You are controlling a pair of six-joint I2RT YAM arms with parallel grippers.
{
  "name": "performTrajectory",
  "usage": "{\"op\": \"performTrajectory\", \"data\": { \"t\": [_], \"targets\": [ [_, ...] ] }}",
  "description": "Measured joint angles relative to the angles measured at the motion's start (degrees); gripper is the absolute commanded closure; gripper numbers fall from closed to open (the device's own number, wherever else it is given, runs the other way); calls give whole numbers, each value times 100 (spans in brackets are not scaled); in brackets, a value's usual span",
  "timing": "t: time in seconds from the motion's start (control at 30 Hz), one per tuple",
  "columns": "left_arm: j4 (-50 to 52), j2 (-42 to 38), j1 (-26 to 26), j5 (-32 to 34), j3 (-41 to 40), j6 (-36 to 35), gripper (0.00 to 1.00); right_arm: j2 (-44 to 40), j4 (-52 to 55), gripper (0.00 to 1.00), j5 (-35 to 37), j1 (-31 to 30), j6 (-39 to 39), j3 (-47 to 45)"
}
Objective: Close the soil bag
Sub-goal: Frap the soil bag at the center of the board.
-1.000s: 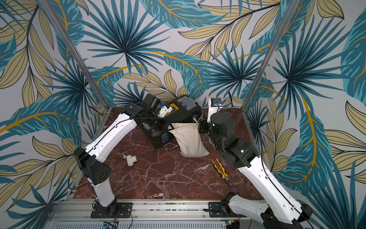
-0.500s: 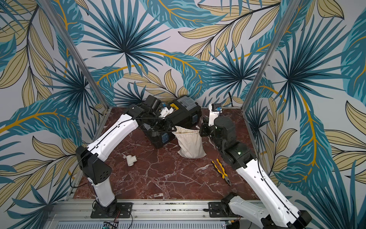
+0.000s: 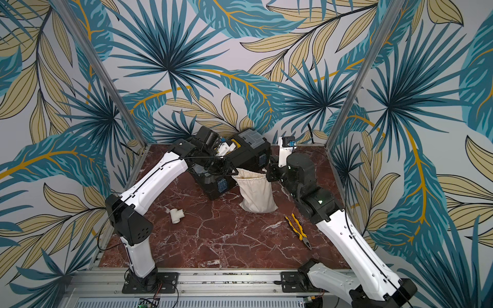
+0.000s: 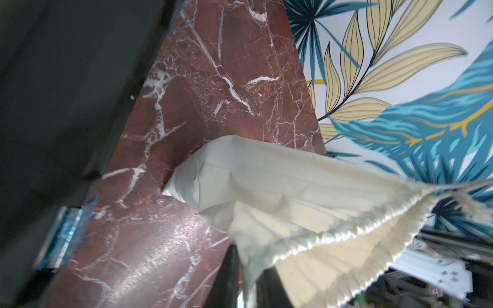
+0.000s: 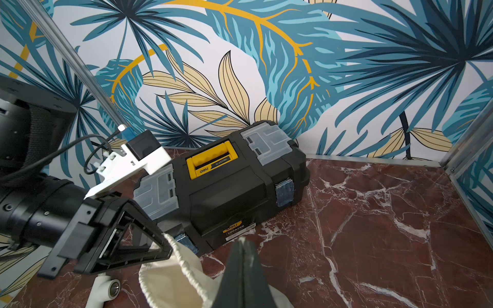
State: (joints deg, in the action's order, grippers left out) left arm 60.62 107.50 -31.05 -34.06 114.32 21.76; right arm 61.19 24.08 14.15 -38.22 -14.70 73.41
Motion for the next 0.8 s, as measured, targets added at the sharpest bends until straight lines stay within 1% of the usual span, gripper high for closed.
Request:
{"op": "performTrajectory", "data": {
  "t": [0.23,0.3,0.37,0.4,0.43,0.47,0.5,0.57,0.6,0.73,0.8],
  "targets": [
    [9,-57,-2,63,-103,20,100,-111,-162,100,168,195,136,-7],
    [-2,-131,-2,76,-258,39,98,-133,-289,100,142,227,212,-46],
    [-4,-212,-2,81,-411,83,95,-116,-411,100,50,236,295,-96],
    [-28,-247,-2,81,-479,94,92,-92,-483,100,-26,240,341,-118],
    [-59,-280,-2,83,-546,105,87,-68,-544,100,-105,247,387,-125],
    [-98,-315,-2,90,-595,96,77,-35,-623,100,-212,251,426,-127],
    [-140,-345,-2,101,-632,122,69,-4,-699,100,-310,256,468,-127],
    [-232,-400,-2,142,-658,162,57,50,-798,100,-503,262,542,-122],
    [-302,-428,-2,155,-662,192,54,83,-831,100,-597,262,570,-111],
    [-693,-551,-2,175,-684,214,52,184,-892,100,-857,262,647,-44],
    [-1045,-664,0,173,-774,190,47,195,-876,100,-944,262,684,35]
  ]
}}
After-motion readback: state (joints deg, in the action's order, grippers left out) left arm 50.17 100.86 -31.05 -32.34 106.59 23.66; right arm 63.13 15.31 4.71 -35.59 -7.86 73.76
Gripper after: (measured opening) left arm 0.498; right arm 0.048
